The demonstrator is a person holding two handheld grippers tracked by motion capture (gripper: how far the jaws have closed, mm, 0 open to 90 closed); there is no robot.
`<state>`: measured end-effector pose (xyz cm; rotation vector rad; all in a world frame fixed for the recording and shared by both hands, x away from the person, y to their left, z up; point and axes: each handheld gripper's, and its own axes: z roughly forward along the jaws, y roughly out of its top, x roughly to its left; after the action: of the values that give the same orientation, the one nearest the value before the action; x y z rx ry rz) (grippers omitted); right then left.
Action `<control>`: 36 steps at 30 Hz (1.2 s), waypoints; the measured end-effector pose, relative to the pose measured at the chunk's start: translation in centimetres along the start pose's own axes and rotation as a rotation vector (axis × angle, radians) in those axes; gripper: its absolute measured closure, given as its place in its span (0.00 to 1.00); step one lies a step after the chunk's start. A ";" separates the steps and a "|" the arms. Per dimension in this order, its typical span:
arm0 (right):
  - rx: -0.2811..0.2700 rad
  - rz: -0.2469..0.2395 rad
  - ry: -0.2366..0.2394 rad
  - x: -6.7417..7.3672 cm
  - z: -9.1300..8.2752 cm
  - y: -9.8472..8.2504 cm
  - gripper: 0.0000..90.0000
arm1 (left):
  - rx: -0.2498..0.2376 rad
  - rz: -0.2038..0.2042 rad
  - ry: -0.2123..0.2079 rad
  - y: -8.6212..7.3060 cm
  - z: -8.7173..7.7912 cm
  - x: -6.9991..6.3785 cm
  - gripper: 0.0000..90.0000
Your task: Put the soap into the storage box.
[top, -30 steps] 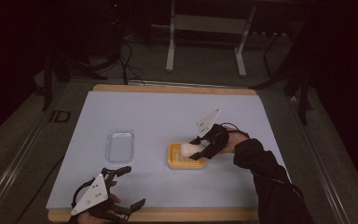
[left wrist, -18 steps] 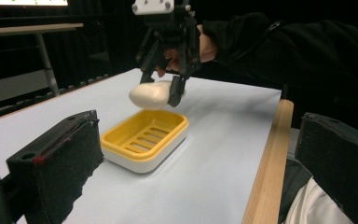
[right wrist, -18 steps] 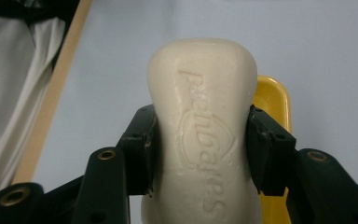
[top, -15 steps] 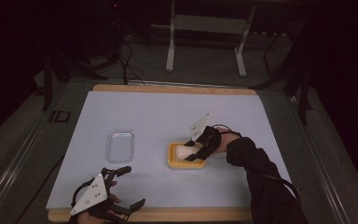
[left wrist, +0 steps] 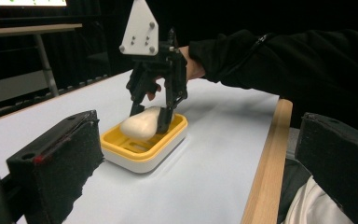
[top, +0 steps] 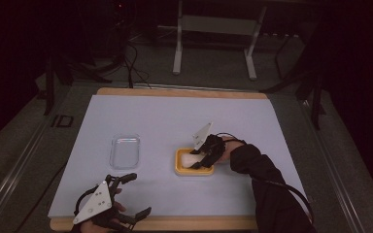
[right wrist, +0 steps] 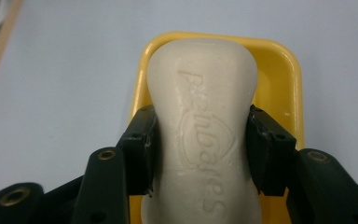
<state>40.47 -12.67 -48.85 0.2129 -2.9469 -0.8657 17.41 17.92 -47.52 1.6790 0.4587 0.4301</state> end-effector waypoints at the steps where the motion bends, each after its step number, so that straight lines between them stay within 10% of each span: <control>1: 0.006 0.007 0.002 -0.1 0.2 0.0 0.55 | 0.001 0.001 0.000 0.0 0.0 0.0 0.01; 13: 0.045 0.060 -0.043 -0.5 0.8 -0.3 0.51 | -0.001 0.003 -0.006 0.0 0.0 0.0 0.01; 22: -0.028 0.139 -0.082 0.2 -2.5 0.6 0.46 | 0.005 0.005 -0.003 0.0 0.1 0.0 0.01; 36: -0.073 0.386 -0.200 1.2 -5.7 0.2 0.16 | 0.011 0.005 -0.002 -0.1 0.2 0.0 0.01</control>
<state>39.78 -15.76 -43.91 -0.4570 -2.9677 -0.9781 17.49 17.73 -47.62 1.6917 0.4560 0.4302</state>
